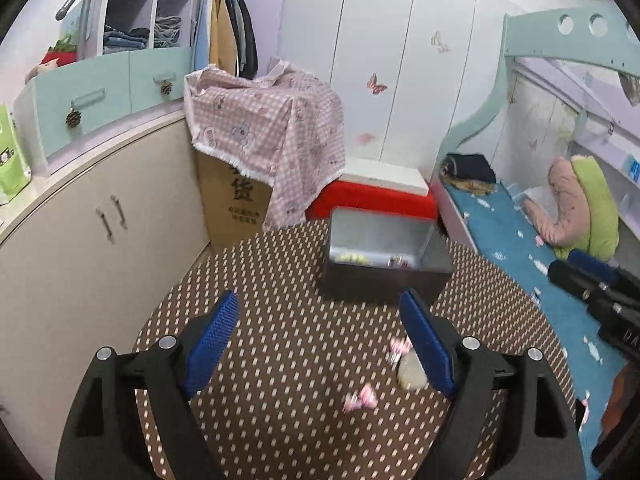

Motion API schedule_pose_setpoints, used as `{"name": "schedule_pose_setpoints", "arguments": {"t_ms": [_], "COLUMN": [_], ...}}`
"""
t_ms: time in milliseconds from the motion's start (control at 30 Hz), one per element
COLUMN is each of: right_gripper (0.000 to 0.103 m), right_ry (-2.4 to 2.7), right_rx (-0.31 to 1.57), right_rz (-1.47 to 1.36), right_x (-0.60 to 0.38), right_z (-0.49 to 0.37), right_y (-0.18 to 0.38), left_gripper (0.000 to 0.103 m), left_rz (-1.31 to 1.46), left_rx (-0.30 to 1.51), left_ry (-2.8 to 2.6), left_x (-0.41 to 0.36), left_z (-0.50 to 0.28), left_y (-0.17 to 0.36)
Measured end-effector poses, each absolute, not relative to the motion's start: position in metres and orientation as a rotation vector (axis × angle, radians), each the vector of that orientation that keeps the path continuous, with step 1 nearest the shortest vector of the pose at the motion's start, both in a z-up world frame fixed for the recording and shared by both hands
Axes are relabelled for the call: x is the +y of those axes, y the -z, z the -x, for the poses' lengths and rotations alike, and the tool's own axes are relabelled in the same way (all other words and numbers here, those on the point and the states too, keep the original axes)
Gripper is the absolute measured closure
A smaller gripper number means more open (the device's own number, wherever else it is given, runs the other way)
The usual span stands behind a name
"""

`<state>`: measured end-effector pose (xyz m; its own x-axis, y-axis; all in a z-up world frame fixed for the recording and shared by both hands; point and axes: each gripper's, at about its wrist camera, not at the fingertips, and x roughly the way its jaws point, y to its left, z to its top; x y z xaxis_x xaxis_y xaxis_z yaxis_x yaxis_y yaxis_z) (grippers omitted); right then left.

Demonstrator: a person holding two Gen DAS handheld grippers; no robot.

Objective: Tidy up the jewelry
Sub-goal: 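Withdraw both tools from the box toward the pink charms, then grasp a pink charm with the left tool while the right tool grasps a pearl charm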

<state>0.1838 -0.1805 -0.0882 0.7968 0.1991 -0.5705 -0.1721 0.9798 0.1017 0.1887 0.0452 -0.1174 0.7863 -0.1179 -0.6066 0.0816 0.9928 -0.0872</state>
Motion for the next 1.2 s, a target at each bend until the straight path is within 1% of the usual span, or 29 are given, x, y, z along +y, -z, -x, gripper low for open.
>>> {"name": "schedule_pose_setpoints", "arguments": {"t_ms": [433,633,667,700,733,967,1133,1167,1200], "right_gripper": [0.042,0.042,0.042,0.042,0.042,0.042,0.042,0.042,0.042], "right_ry": [-0.195,-0.206,-0.209,-0.211,-0.211,-0.220,-0.233,-0.234,-0.234], "right_rx": [0.782,0.827,0.833,0.838,0.843,0.874,0.886,0.885,0.883], "right_rz": [-0.025,-0.014,-0.012,-0.010,-0.008,0.001,0.019,0.022,0.025], "right_x": [-0.181,-0.177,-0.177,-0.177,-0.176,-0.174,-0.169,-0.169,-0.168], "right_z": [-0.179,-0.182,-0.182,-0.183,-0.184,-0.187,-0.189,-0.189,-0.189], "right_y": [0.167,0.189,0.191,0.193,0.195,0.207,0.213,0.214,0.214], "left_gripper": [0.023,0.025,0.029,0.037,0.039,0.048,0.049,0.053,0.059], "left_rz": [-0.041,-0.105,-0.108,-0.108,-0.106,-0.085,-0.067,-0.067,-0.068], "left_rx": [0.847,0.881,0.884,0.891,0.898,0.904,0.912,0.911,0.910], "left_ry": [0.157,0.148,0.150,0.156,0.158,0.169,0.195,0.201,0.205], "left_x": [0.026,0.015,0.014,0.014,0.013,0.015,0.013,0.014,0.014], "left_z": [-0.182,-0.188,-0.189,-0.190,-0.192,-0.202,-0.209,-0.212,-0.214], "left_y": [0.196,0.216,0.217,0.219,0.220,0.224,0.224,0.224,0.223]}}
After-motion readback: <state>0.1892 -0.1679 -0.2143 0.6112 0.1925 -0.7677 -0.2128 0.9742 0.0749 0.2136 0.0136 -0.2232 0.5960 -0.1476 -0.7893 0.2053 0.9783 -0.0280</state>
